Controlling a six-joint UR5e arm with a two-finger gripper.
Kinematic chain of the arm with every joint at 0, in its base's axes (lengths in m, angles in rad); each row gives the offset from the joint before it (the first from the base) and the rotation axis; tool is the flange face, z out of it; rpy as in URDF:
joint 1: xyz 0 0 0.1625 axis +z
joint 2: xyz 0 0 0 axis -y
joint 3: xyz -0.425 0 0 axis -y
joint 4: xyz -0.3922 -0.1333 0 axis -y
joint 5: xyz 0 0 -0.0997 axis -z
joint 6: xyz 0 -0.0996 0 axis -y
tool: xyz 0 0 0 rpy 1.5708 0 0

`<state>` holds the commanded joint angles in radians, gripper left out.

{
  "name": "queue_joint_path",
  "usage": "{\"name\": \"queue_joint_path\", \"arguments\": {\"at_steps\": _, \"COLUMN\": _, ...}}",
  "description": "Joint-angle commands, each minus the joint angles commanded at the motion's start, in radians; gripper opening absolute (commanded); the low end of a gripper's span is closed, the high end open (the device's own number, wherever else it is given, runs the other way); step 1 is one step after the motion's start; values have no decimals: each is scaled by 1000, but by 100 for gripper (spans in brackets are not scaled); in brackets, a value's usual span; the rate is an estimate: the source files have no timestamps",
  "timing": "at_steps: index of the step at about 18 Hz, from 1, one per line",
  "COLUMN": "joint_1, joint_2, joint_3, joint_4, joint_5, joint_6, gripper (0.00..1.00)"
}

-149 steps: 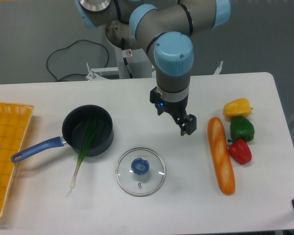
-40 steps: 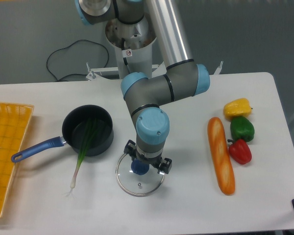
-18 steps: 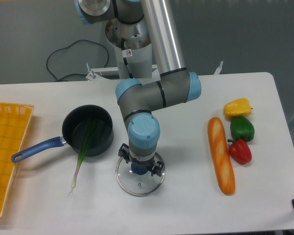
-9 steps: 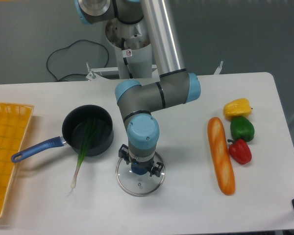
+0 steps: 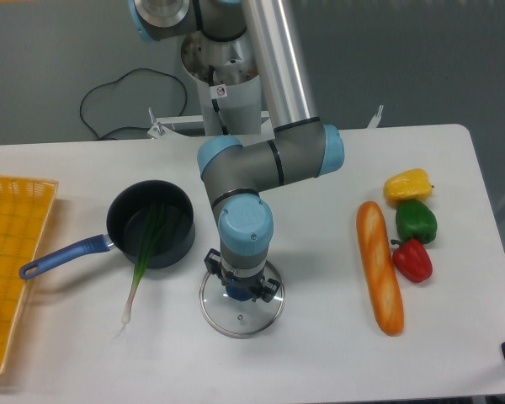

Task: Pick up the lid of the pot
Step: 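Close the gripper fingers around the blue knob of the glass lid, then lift the glass lid by its knob off the table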

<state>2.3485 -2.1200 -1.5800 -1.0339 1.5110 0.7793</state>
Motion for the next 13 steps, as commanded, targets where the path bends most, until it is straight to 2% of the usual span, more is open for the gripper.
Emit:
{"name": "queue_joint_path", "arguments": {"at_steps": 7, "joint_1": 3, "joint_2": 25, "joint_3": 5, "joint_4": -2, "joint_5": 0, "joint_6": 18, "gripper": 40}}
{"name": "queue_joint_path", "arguments": {"at_steps": 13, "joint_1": 26, "joint_2": 86, "joint_3": 15, "joint_4": -18, "joint_5": -3, "joint_6": 26, "gripper": 39}}
